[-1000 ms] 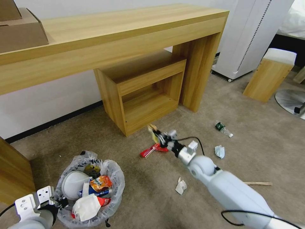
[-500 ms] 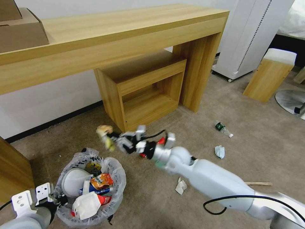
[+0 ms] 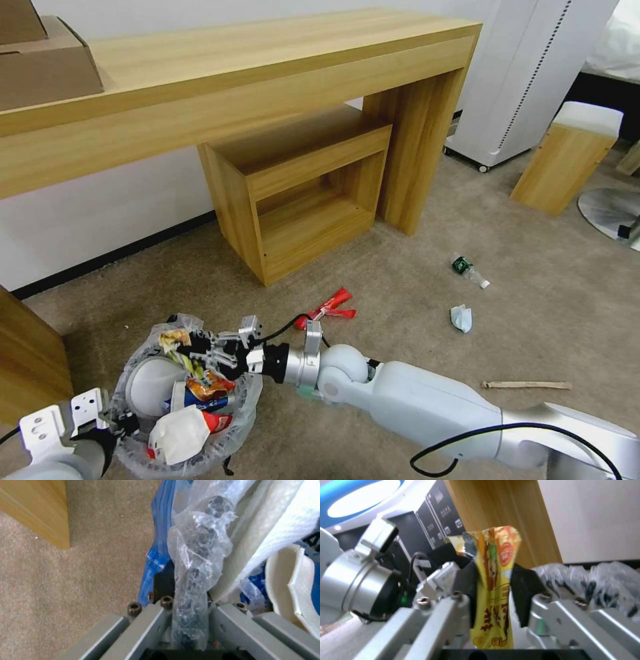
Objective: Pick up the trash bin and place the garbage on the floor into it.
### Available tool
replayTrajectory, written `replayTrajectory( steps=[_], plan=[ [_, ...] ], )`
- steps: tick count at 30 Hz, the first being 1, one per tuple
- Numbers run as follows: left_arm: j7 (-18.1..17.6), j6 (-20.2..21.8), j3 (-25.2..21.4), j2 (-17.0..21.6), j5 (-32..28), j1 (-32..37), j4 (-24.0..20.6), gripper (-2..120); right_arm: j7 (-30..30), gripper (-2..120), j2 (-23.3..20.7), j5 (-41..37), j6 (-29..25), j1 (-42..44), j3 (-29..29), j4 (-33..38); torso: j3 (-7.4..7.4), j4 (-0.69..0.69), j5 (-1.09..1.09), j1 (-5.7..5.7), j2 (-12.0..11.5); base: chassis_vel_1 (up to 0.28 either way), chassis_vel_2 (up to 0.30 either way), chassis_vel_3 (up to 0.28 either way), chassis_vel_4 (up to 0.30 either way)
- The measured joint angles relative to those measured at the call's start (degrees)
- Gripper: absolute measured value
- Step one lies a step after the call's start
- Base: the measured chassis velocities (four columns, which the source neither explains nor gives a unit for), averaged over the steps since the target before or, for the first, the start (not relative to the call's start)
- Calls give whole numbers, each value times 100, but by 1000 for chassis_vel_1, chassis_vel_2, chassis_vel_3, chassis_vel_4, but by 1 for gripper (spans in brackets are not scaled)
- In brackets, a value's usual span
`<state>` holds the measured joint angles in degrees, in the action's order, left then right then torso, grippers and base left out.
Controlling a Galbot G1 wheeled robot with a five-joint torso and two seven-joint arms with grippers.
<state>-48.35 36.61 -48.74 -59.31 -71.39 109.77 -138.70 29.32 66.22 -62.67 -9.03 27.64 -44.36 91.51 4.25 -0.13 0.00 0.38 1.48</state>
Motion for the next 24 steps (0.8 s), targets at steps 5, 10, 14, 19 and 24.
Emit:
replayTrajectory(
  steps=[5,10,14,19,24],
  plan=[
    [31,15,19,-62,81,40,-23,0,-10,46,-67,41,37,48,7,10,0,1,0,0,0,0,0,0,0],
    [41,19,19,-69,102,58,-25,0,-8,62,-107,109,54,50,-12,13,0,1,0,0,0,0,0,0,0],
    [42,22,25,-82,107,66,-44,0,-109,77,-60,208,42,38,-78,-15,0,0,1,0,0,0,0,0,0],
    [46,38,22,-75,105,77,-59,0,-217,96,-16,245,8,16,-98,-47,0,1,0,0,0,0,0,0,0],
    [47,56,18,-38,65,68,-75,0,-366,100,-30,259,-26,98,140,-11,0,1,0,0,0,0,0,0,0]
  ],
)
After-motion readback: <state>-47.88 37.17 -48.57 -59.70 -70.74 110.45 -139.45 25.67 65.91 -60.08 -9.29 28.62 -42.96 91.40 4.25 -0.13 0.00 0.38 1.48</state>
